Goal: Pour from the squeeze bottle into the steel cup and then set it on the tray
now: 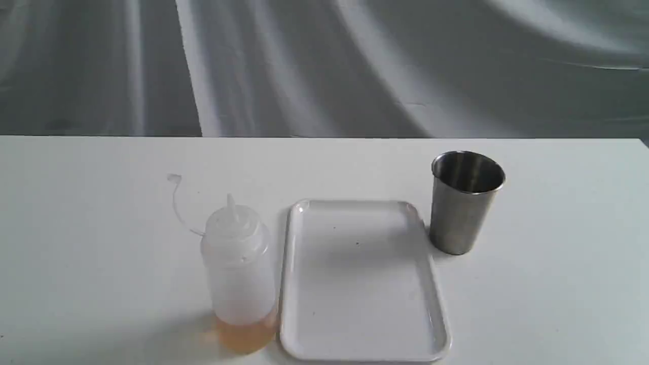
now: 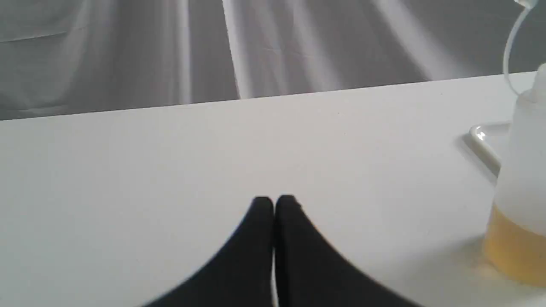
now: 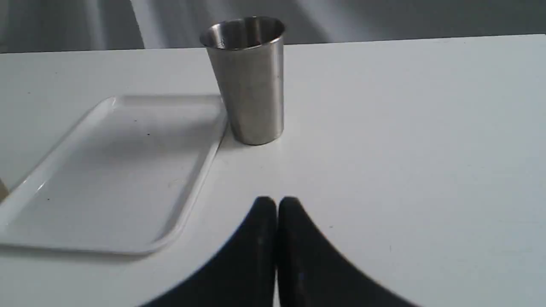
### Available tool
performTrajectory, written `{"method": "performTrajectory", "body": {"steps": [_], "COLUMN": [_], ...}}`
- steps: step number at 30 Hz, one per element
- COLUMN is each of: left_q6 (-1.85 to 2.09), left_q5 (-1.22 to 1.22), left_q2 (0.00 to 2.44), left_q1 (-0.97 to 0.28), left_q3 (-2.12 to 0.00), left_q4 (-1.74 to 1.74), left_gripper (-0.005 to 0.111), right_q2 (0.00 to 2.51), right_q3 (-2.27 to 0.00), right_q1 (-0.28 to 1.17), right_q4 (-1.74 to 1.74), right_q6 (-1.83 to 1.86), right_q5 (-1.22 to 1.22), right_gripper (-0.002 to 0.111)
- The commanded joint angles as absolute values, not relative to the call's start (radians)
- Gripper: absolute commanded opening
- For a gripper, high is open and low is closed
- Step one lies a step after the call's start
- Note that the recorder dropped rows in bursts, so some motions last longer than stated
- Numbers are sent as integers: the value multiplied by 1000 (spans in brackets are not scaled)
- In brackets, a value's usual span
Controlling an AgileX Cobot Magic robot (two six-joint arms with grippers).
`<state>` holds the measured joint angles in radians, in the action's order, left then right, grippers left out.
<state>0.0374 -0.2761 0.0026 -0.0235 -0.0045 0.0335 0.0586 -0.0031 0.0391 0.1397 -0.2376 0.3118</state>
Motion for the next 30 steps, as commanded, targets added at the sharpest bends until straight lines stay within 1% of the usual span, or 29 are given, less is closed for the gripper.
{"method": "performTrajectory", "body": {"steps": [1,11,20,24,30], "left_q6": [32,34,32,32,37], "left_q5": [-266,-266,-266,-266,-266], "left_q2": [0,0,0,0,0], "left_q1": [-22,-22,-22,-22,-22], "left_q3": [0,0,0,0,0], "left_q4": [33,33,33,33,33], "left_gripper": [0,0,0,0,0], "right_q2": [55,55,68,132,301], "right_q3": [0,-7,-234,-301,-360], "right_q1": [32,32,32,32,32], "right_q4": [137,131,130,130,139], "right_q6": [-243,-243,-243,-243,-243], "right_q5": [312,339,492,505,490], "right_gripper": [0,0,0,0,0]}}
